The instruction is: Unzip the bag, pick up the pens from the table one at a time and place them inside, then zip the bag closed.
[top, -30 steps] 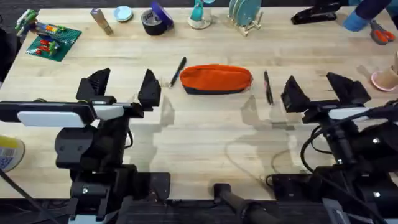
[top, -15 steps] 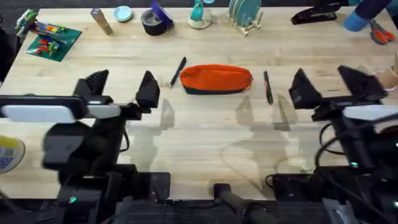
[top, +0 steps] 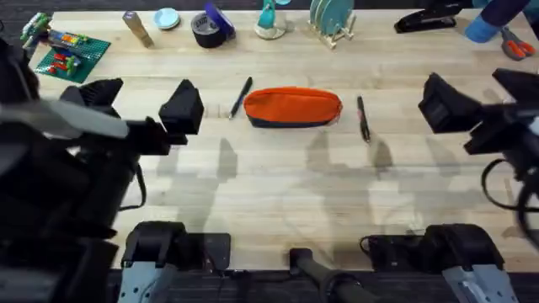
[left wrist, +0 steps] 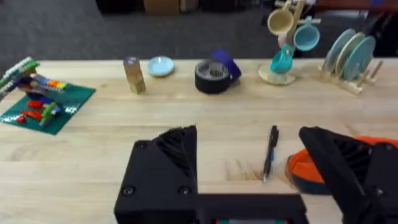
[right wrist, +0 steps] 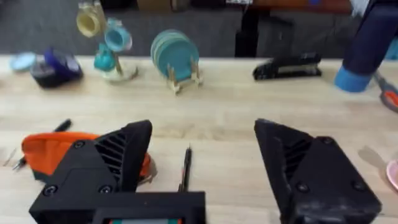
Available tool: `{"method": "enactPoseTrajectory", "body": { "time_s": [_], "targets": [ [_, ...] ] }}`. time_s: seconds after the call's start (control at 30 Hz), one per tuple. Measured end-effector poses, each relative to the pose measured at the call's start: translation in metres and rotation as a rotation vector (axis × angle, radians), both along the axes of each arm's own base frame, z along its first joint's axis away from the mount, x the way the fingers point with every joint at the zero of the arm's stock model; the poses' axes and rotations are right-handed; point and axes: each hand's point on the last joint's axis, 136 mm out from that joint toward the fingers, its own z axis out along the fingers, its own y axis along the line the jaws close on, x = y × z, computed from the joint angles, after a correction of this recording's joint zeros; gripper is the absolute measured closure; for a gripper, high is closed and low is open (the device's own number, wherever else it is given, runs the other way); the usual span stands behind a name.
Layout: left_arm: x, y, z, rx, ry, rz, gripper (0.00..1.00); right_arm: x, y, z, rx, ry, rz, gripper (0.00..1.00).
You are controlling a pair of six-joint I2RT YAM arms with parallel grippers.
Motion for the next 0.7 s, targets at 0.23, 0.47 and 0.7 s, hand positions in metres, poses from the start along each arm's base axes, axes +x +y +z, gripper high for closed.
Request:
{"method": "enactPoseTrajectory", "body": {
  "time_s": [0.23,0.47,0.7],
  "targets": [
    [0.010,0.000,0.008,-0.001,0.165,0.000,0.008,0.013,0.000,0.001,0.001,0.203,0.000,0.006],
    [0.024,-0.003,0.005,-0.008,0.325,-0.018,0.008,0.023,0.008,-0.007,0.021,0.432,0.041,0.006],
    [0.034,-0.006,-0.001,-0.018,0.485,-0.032,0.008,0.037,0.012,-0.016,0.051,0.631,0.050,0.006]
  ]
}}
